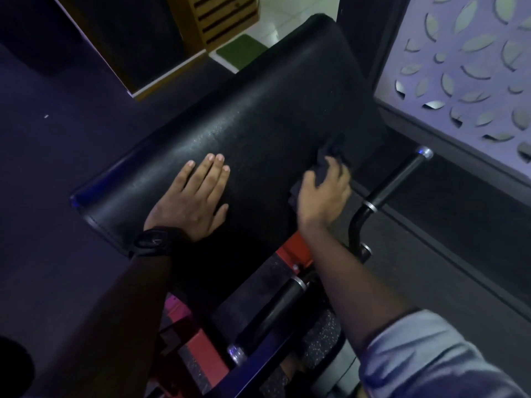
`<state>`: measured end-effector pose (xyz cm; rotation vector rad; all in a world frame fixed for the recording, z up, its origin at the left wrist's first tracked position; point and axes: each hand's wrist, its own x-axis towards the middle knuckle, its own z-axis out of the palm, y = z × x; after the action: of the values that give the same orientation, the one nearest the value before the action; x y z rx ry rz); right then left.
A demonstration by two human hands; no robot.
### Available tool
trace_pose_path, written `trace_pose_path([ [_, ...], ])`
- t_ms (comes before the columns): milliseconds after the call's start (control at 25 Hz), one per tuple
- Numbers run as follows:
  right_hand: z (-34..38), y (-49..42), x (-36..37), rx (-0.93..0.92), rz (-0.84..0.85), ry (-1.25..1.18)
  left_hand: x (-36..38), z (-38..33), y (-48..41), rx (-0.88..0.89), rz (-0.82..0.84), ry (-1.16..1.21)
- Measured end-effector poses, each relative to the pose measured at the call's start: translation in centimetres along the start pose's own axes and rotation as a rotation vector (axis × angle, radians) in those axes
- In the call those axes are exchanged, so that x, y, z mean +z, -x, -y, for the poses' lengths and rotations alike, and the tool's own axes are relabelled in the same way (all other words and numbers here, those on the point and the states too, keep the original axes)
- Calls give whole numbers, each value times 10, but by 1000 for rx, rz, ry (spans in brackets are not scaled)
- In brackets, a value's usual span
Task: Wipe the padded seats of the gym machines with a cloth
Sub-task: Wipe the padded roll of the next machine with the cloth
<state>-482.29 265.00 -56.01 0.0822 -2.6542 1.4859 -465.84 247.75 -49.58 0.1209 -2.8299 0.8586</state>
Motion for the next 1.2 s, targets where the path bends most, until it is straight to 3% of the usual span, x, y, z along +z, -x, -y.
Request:
trace_pose_path([
  [40,5,11,6,-75,-20,83,-1,0,0,-7,0,4],
  [120,-22,-4,-1,-709,139,216,-1,-1,-1,-6,7,11],
  [160,-35,-32,-10,-889,194,202,0,0,-2,-6,-1,5],
  [200,-39,-50,-14,-835,179,165,0,0,-2,-7,-4,0],
  [240,-38,-58,-14,-621,139,127,-1,0,-1,-10,2,4],
  [280,-30,-50,-14,-280,57,63,-1,0,0,-9,5,-1],
  [320,-22,-29,-6,-92,4,57,0,-1,0,-8,2,-8],
  [360,-16,-11,0,-180,-14,115,-1,-1,0,-13,2,-10],
  [440,-32,-11,-6,-796,173,223,0,-1,-2,-17,9,-8],
  [480,-39,-33,-13,-963,227,225,1,-1,-2,-20,4,-8],
  [520,-36,-53,-15,-882,197,199,1,0,-2,-19,2,-10],
  [600,-12,-56,-11,-222,42,35,0,-1,0,-12,5,-26],
  [640,0,-38,-4,-9,-2,28,0,-1,0,-12,4,-30],
  [680,7,-17,1,-109,-9,105,0,-1,0,-13,7,-31],
  [760,-14,-12,-1,-781,181,217,0,0,-1,-14,5,-36],
  [800,-23,-30,-5,-931,227,208,0,-1,-1,-21,3,-42],
  [840,-21,-44,-5,-832,202,169,-1,-1,-1,-23,2,-41],
  [920,6,-41,2,-187,48,-33,-1,-2,-1,-16,2,-38],
  [960,22,-24,7,-24,2,-25,-1,-2,-1,-18,0,-36],
  [1000,31,-9,11,-174,0,48,-1,-2,-1,-17,0,-39],
  [1080,17,-15,10,-823,166,158,-2,-1,-2,-10,-9,-54],
  [1120,18,-32,7,-872,192,118,-1,0,-3,-9,-11,-60],
  [1200,42,-49,9,-376,95,-83,-1,0,-3,-5,-4,-63],
])
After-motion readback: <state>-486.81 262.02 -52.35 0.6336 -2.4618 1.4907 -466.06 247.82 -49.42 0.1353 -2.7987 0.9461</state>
